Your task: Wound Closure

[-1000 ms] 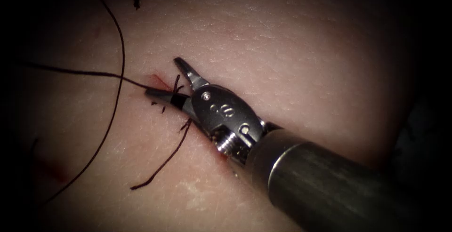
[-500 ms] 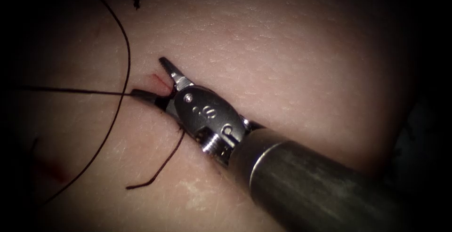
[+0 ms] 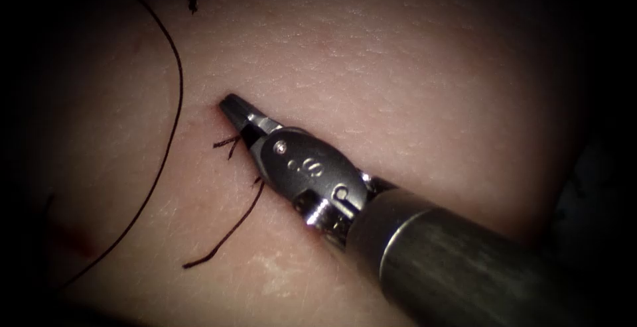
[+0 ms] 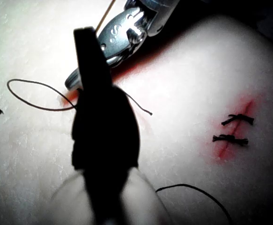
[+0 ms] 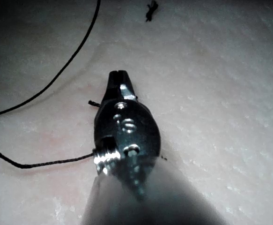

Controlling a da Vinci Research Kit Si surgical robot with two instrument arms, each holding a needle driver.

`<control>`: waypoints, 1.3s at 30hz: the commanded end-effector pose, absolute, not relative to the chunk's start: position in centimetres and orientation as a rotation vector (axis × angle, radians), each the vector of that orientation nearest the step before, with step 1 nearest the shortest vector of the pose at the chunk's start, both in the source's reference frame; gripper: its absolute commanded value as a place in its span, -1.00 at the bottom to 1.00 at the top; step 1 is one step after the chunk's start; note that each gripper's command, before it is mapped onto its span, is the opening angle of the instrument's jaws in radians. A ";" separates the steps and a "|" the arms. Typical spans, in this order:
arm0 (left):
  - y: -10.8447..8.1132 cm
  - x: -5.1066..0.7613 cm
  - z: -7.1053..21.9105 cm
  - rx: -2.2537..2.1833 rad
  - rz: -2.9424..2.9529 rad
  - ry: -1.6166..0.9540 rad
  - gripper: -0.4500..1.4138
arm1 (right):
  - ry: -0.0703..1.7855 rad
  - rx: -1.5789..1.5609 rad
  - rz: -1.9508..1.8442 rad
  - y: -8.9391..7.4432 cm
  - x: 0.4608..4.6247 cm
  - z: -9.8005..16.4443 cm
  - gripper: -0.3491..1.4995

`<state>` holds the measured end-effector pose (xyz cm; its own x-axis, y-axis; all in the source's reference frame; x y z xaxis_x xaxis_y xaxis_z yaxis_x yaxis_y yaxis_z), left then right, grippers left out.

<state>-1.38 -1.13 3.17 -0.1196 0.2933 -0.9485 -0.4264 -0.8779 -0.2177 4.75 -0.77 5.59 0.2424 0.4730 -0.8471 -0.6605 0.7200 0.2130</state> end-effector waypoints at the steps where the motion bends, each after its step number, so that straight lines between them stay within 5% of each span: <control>1: -1.2 -1.40 3.3 -1.672 2.049 0.147 -1.00 | 1.085 -0.195 0.774 -0.8 4.76 5.6 0.55; 2: -1.2 -1.39 3.3 -1.657 2.049 0.146 -1.00 | 1.092 -0.191 0.769 -0.9 4.71 5.6 0.73; 5: -1.2 -1.36 3.3 -1.653 2.058 0.152 -1.00 | 1.110 -0.176 0.754 -1.0 4.57 5.6 0.86; 10: -1.5 -1.41 3.5 -1.637 2.100 0.178 -1.00 | 1.147 -0.178 0.758 -1.2 4.24 5.4 0.88; 17: -2.0 -1.79 3.8 -1.584 2.193 0.163 -1.00 | 1.121 -0.219 0.818 -1.2 3.47 5.1 0.75; 21: -2.3 -2.09 4.0 -1.594 2.224 0.127 -1.00 | 1.068 -0.227 0.795 -1.2 2.95 4.8 0.42; 25: -2.6 -2.45 4.1 -1.563 2.289 0.130 -1.00 | 1.031 -0.213 0.752 -1.1 2.56 4.6 0.35; 39: -3.9 -3.45 4.9 -1.517 2.463 -0.087 -1.00 | 1.035 -0.199 0.652 -0.8 2.38 4.4 0.26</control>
